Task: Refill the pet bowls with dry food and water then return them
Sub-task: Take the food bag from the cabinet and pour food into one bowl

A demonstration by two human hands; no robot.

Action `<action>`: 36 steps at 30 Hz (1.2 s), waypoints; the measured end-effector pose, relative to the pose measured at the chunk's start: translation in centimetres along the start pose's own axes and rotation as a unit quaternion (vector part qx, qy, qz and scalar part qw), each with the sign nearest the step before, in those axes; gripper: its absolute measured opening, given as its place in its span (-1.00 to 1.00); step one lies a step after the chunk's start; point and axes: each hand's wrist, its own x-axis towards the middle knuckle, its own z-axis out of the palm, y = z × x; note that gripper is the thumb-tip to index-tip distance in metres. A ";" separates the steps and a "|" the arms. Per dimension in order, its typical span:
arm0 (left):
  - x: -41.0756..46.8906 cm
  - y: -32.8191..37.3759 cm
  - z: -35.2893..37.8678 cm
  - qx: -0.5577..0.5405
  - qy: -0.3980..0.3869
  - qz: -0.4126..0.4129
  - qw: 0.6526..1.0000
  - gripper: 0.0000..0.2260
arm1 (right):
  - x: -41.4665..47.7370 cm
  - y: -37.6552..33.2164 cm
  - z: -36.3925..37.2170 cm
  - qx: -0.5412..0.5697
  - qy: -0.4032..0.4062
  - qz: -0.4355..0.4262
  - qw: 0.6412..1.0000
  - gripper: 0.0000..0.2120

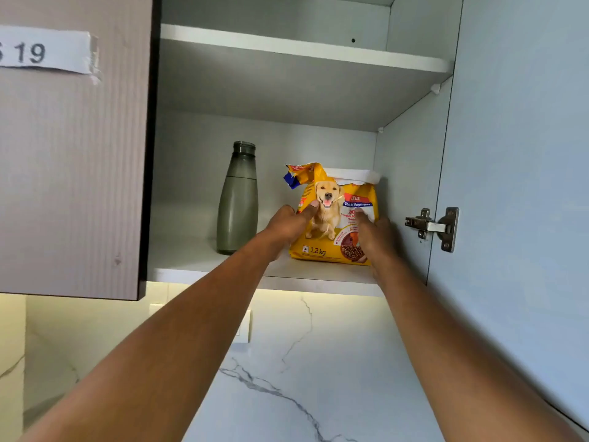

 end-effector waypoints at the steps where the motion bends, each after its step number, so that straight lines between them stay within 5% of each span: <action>1: 0.3 -0.2 0.3 -0.008 -0.011 -0.009 1.000 -0.34 | 0.3 0.2 0.0 0.015 -0.001 0.005 1.000 -0.74; 11: -0.5 -0.3 -0.2 0.005 -0.046 -0.030 0.999 -0.35 | -1.3 -0.6 -0.6 -0.002 -0.001 -0.007 1.000 -0.80; 15: -2.9 0.3 -1.2 0.007 -0.059 -0.022 0.998 -0.33 | -3.3 -1.4 -1.7 -0.055 -0.016 -0.009 0.998 -0.56; 20: -7.1 0.8 -2.7 0.021 -0.071 0.028 0.997 -0.47 | -7.3 -2.6 -3.2 -0.067 0.018 -0.050 0.996 -0.49; 23: -9.7 0.5 -4.0 0.012 -0.068 0.055 0.996 -0.37 | -10.1 -3.3 -3.6 -0.039 0.051 -0.077 0.995 -0.47; 30: -17.9 -1.4 -7.7 -0.062 -0.052 0.151 0.985 -0.32 | -19.1 -4.6 -3.5 0.069 0.116 -0.155 0.979 -0.51; 36: -26.3 -5.7 -10.7 -0.124 -0.055 0.149 0.979 -0.35 | -28.8 -3.6 -2.8 0.089 0.099 -0.167 0.977 -0.68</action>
